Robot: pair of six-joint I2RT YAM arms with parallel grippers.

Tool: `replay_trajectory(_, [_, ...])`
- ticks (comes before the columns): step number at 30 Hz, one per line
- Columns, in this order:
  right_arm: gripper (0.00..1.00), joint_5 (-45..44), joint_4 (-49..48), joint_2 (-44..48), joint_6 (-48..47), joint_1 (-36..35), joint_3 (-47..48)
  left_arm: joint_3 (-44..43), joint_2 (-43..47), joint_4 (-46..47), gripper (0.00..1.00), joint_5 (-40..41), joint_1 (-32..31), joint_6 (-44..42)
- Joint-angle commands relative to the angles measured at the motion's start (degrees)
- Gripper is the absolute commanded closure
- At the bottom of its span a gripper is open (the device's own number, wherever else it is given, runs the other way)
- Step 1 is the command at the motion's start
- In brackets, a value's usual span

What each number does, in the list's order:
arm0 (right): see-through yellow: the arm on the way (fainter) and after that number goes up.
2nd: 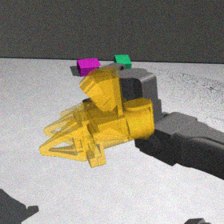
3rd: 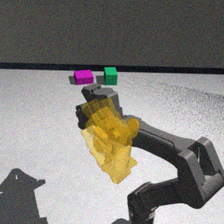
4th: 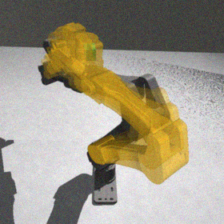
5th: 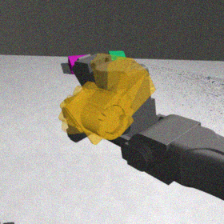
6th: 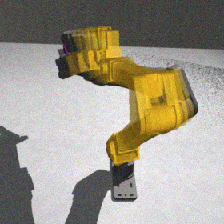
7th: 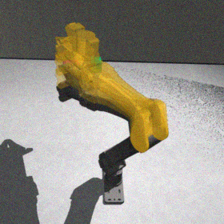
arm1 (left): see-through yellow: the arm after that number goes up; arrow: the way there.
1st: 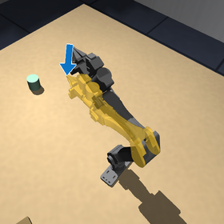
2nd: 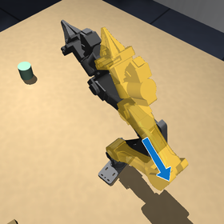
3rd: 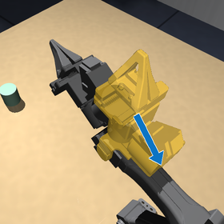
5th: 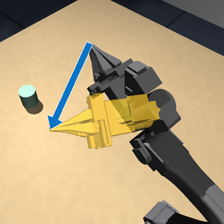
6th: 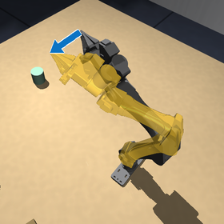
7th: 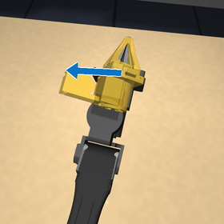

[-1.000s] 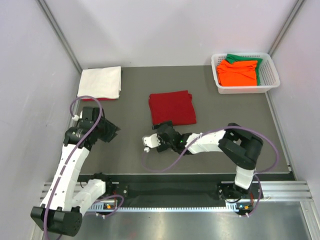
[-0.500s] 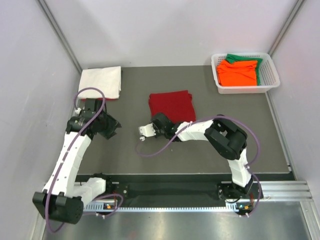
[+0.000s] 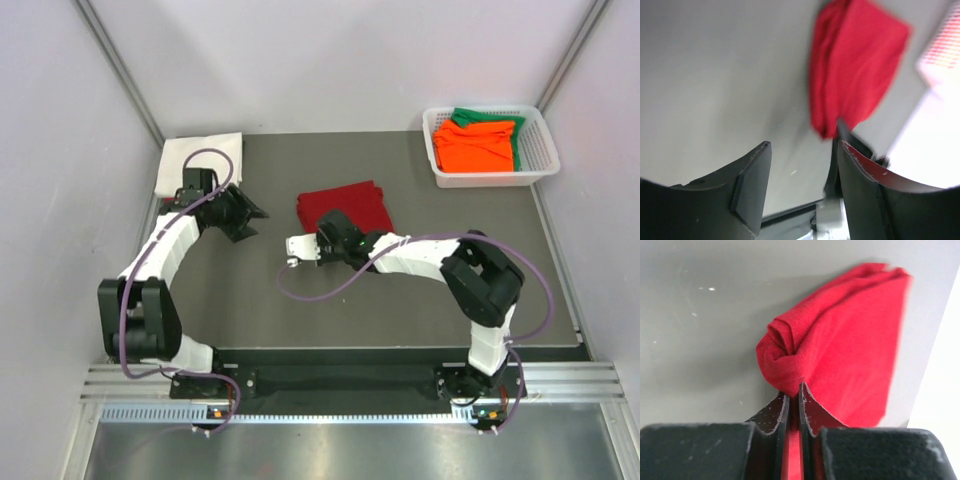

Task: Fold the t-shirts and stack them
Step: Neatly place the folded tshirt to the corner

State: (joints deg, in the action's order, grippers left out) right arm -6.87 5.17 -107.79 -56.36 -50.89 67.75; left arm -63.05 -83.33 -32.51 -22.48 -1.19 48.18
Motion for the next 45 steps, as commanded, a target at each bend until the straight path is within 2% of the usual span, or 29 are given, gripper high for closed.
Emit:
replay_trajectory(1, [1.00,4.59,1.16,5.39,3.53,0.62,-0.16,-2.43,-5.95,18.51,0.39,-11.69,0.75,3.92])
replay_trajectory(6, [1.00,6.61,1.78,5.22,7.40,2.46,0.98,-0.86,-16.42,32.05,0.37,-14.87,-1.00,13.94])
replay_trajectory(8, [1.00,10.54,1.95,5.31,10.02,3.43,1.60,0.82,-18.52,39.17,0.30,-13.91,-1.44,17.80])
replay_trajectory(10, [1.00,12.14,1.77,5.57,11.79,4.57,2.04,0.56,-20.54,41.82,0.28,-13.29,-2.41,19.83])
replay_trajectory(14, [1.00,14.08,1.78,5.83,13.99,5.45,2.83,-0.32,-22.14,41.04,0.26,-11.01,-4.52,20.45])
replay_trajectory(15, [1.00,14.52,1.60,5.92,14.34,6.06,2.74,-0.24,-22.49,41.21,0.12,-10.83,-5.39,20.81])
replay_trajectory(16, [1.00,14.96,0.99,6.36,15.39,6.50,2.66,0.11,-23.10,41.39,0.11,-10.57,-5.75,21.51])
replay_trajectory(26, [1.00,19.09,-1.39,7.94,20.58,9.41,3.09,-0.85,-25.83,35.68,0.12,-8.46,-8.74,18.62])
replay_trajectory(37, [1.00,21.02,-2.27,9.96,22.78,10.55,3.18,-1.37,-30.57,39.01,0.14,-7.84,-11.11,22.48])
replay_trajectory(43, [1.00,22.08,-2.62,11.46,24.36,10.64,1.87,-7.43,-34.00,37.26,0.21,-6.70,-11.03,19.94])
replay_trajectory(45, [0.99,22.08,-2.62,12.24,24.89,10.38,1.34,-9.19,-34.97,37.00,0.27,-6.79,-11.03,19.41])
